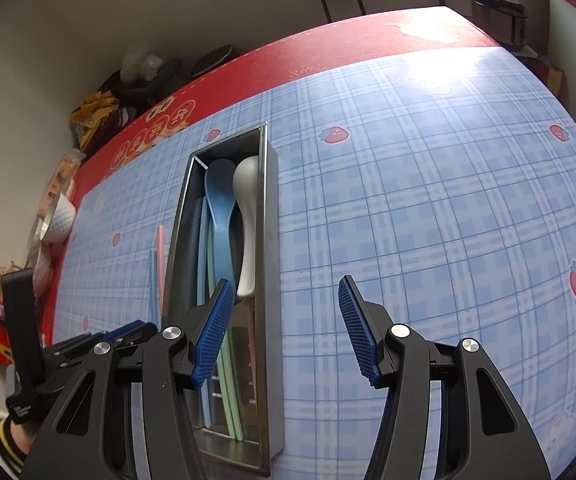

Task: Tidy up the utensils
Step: 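Move the left tool to the last blue chopstick and close on it, then grasp the pink chopstick with the right tool while the left holds the blue chopstick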

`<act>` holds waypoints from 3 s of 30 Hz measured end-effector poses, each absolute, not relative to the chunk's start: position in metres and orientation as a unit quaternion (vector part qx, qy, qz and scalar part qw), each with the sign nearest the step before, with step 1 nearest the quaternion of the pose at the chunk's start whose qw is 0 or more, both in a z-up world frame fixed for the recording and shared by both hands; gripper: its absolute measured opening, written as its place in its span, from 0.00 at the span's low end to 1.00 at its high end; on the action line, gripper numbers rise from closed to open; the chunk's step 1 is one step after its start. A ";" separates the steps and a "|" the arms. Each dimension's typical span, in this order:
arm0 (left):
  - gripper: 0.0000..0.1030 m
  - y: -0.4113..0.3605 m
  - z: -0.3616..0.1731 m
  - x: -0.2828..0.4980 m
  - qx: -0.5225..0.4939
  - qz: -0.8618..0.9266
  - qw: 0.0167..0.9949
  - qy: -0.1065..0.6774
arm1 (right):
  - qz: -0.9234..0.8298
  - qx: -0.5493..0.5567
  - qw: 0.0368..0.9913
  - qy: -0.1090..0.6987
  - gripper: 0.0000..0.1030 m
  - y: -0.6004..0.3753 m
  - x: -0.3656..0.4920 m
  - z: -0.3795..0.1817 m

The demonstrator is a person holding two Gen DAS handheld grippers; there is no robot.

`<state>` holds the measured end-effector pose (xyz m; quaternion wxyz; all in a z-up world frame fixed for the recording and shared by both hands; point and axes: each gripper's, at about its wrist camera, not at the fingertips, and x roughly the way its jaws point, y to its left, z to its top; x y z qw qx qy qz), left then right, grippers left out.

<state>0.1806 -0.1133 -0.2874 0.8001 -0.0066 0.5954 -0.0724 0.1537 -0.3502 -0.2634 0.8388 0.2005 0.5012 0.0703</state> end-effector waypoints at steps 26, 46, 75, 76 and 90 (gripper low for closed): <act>0.17 -0.122 -0.291 0.170 0.043 -0.069 0.825 0.559 | 0.063 0.206 0.836 0.504 0.52 -0.351 0.140 -0.265; 0.05 -0.088 -0.268 0.154 -0.001 -0.059 0.837 0.544 | 0.051 0.205 0.838 0.503 0.52 -0.343 0.125 -0.258; 0.05 0.079 -0.242 0.113 -0.084 0.033 0.859 0.504 | 0.123 -0.012 0.819 0.560 0.52 -0.122 0.184 -0.283; 0.05 0.084 -0.243 0.114 -0.086 0.035 0.859 0.504 | 0.117 -0.014 0.818 0.563 0.51 -0.119 0.185 -0.285; 0.05 0.113 -0.246 0.122 -0.092 0.019 0.860 0.502 | 0.032 0.013 0.810 0.585 0.51 -0.124 0.198 -0.299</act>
